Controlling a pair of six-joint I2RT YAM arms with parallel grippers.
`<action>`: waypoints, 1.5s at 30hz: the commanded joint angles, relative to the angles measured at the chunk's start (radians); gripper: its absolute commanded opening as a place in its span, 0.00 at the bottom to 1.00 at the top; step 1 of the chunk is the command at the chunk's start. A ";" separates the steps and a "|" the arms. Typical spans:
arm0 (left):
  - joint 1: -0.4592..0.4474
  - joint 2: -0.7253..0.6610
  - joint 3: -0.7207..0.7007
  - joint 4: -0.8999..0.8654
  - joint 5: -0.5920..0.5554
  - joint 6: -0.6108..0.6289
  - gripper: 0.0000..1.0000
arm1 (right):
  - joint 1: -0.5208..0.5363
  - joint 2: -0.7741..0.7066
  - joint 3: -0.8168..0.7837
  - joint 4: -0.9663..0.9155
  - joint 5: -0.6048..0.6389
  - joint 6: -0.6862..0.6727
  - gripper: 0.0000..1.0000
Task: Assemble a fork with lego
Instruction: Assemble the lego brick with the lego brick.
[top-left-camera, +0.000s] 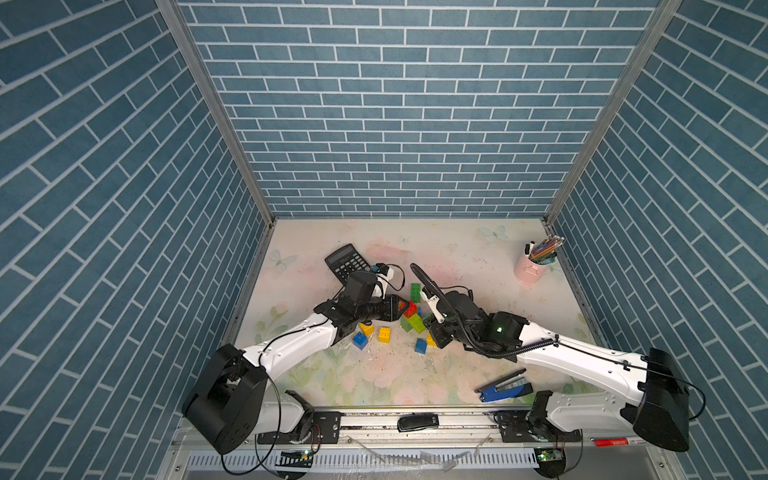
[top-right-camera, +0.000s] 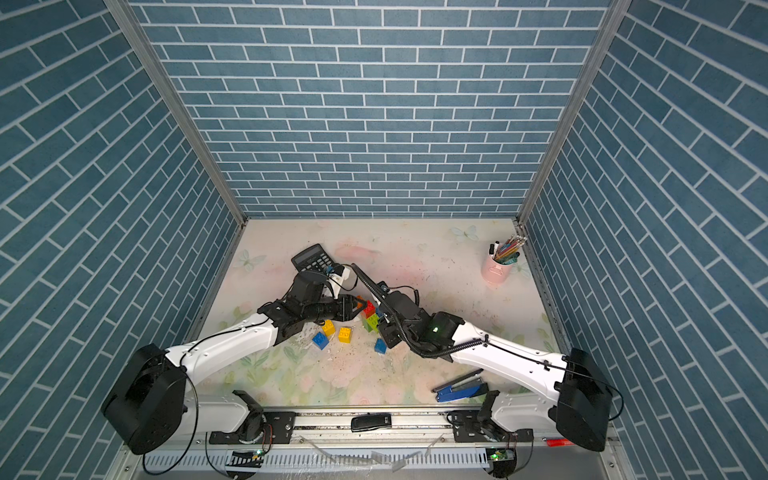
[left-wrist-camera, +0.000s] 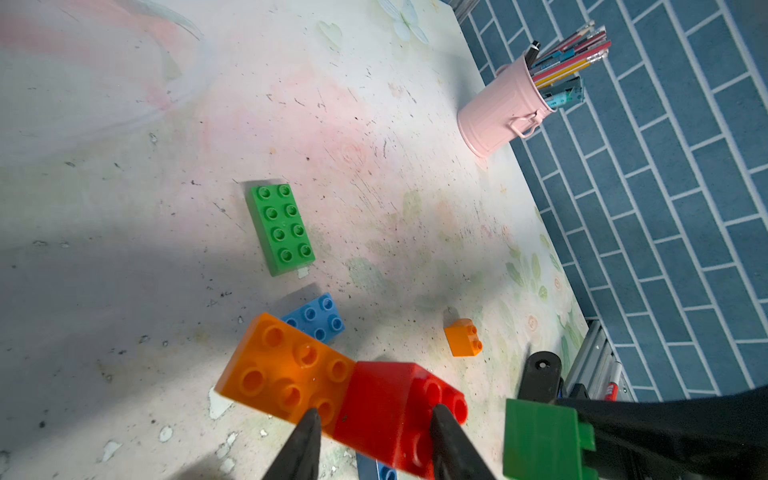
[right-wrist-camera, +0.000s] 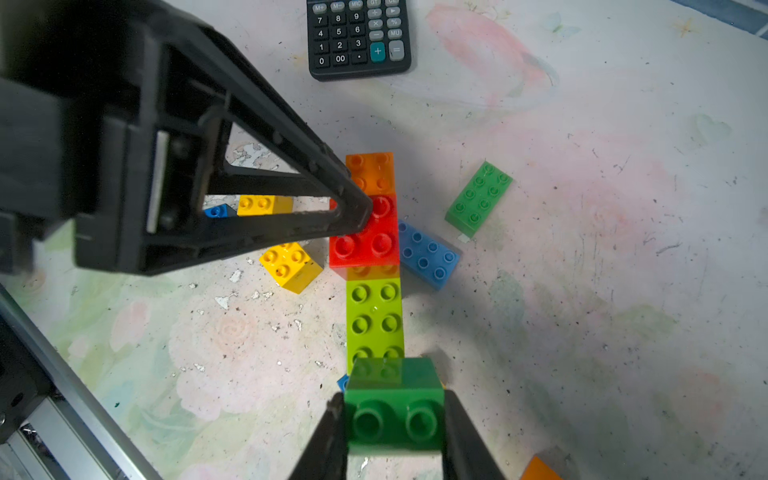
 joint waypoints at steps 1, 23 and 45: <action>0.009 0.026 -0.008 -0.087 -0.033 0.002 0.44 | 0.005 0.017 0.040 -0.006 0.019 -0.003 0.00; 0.020 0.033 -0.023 -0.077 -0.019 0.000 0.44 | -0.009 0.167 0.123 -0.059 -0.012 -0.025 0.00; 0.022 0.030 -0.028 -0.079 -0.016 0.000 0.44 | 0.002 0.127 0.107 -0.025 -0.017 0.005 0.00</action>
